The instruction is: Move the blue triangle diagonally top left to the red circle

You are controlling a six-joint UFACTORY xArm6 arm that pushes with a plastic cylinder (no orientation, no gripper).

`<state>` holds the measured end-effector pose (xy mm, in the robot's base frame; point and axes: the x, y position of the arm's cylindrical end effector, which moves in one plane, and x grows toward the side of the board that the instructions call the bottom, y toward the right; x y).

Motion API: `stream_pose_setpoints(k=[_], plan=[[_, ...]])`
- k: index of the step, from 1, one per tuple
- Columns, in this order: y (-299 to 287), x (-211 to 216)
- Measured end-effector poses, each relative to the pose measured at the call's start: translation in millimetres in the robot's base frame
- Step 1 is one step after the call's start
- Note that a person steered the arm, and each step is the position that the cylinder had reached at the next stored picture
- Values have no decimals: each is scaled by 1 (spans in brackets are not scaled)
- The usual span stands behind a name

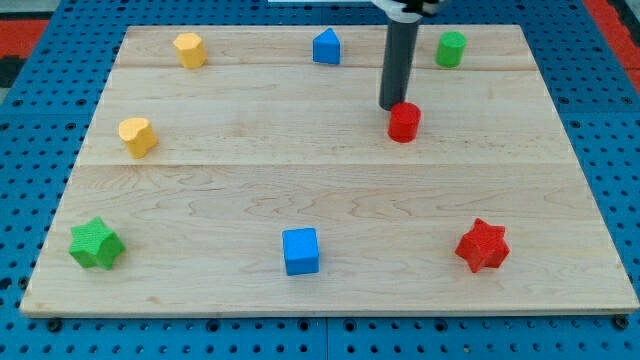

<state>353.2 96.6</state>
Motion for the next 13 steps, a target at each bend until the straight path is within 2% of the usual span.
stream_pose_setpoints(k=[1,2,4,5,6,7,8,9,10,11,12,13], plan=[[18,19],[-12,6],[-153,-24],[-162,-67],[-200,-93],[-159,-131],[-153,-145],[-99,-139],[-90,-116],[-56,-84],[-67,-79],[-99,-98]])
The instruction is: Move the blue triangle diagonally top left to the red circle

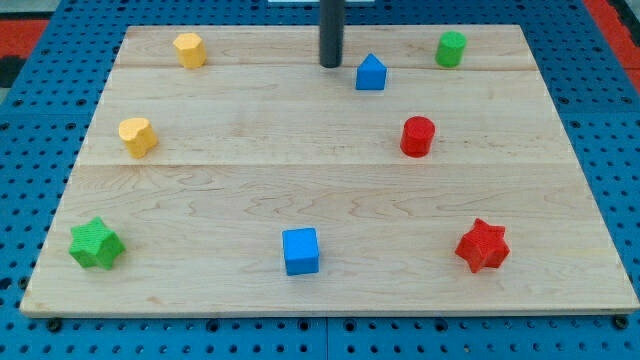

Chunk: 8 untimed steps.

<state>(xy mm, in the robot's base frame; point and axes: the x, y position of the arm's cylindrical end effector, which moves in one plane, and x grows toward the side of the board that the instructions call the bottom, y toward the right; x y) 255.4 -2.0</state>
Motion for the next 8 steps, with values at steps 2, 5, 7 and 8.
stream_pose_setpoints(k=[2,5,7,8], plan=[[50,-37],[84,19],[69,24],[69,24]])
